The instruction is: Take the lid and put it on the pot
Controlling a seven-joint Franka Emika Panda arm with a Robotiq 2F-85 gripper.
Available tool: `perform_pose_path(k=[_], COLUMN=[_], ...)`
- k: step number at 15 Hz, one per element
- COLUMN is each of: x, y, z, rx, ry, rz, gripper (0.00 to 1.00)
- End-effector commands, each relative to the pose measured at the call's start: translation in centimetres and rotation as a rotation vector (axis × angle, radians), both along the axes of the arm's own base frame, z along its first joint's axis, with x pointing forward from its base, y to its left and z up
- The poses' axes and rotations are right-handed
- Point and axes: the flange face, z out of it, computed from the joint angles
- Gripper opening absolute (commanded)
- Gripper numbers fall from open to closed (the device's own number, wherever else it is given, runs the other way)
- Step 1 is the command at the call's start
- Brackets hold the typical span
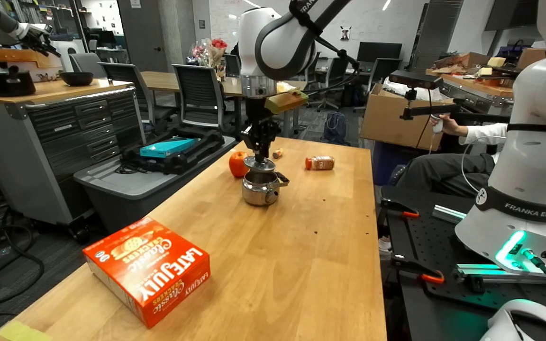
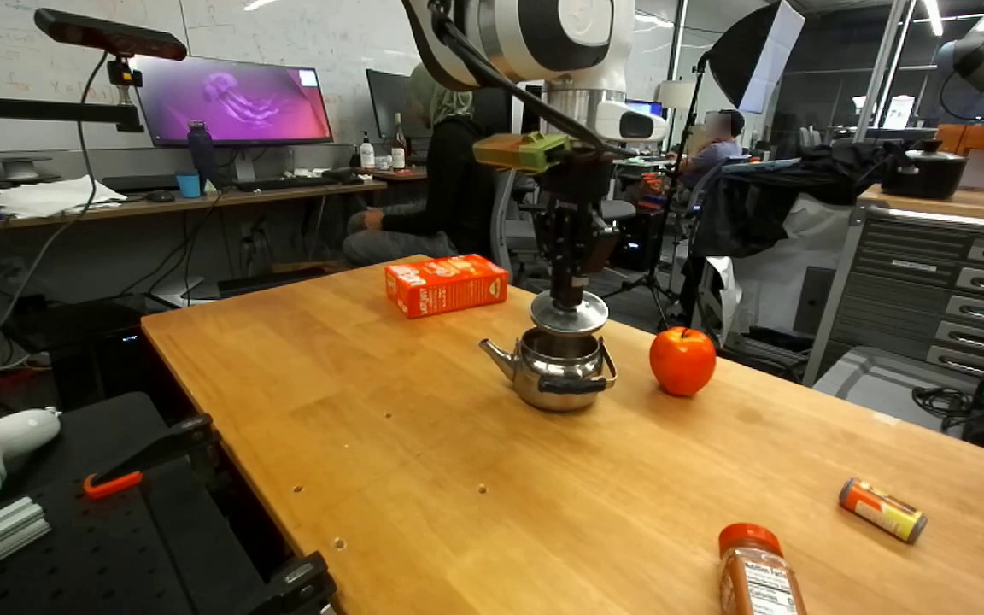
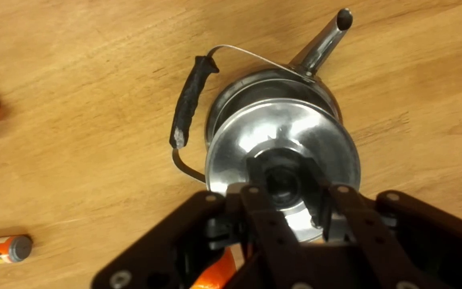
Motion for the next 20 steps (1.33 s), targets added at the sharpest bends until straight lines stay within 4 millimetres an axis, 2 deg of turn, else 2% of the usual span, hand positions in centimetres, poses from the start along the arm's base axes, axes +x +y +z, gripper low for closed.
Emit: perform_pose_path(k=[1,6,9,13,15,20], x=[1.8,1.9,0.0,-0.7,-0.8,-0.8], y=[-0.6,-0.3,2.3,4.5,4.7,4.6], z=[-0.6,-0.8,-1.3,-2.3,-2.5,-1.2], rx=[-0.009,-0.014,-0.02,-0.024,-0.022,-0.01], ry=[0.026,0.058,0.068,0.079,0.08,0.058], rz=[-0.031,-0.009,0.033,0.073,0.075,0.07], gripper=[0.07,0.07,0.07,0.07,0.07,0.07])
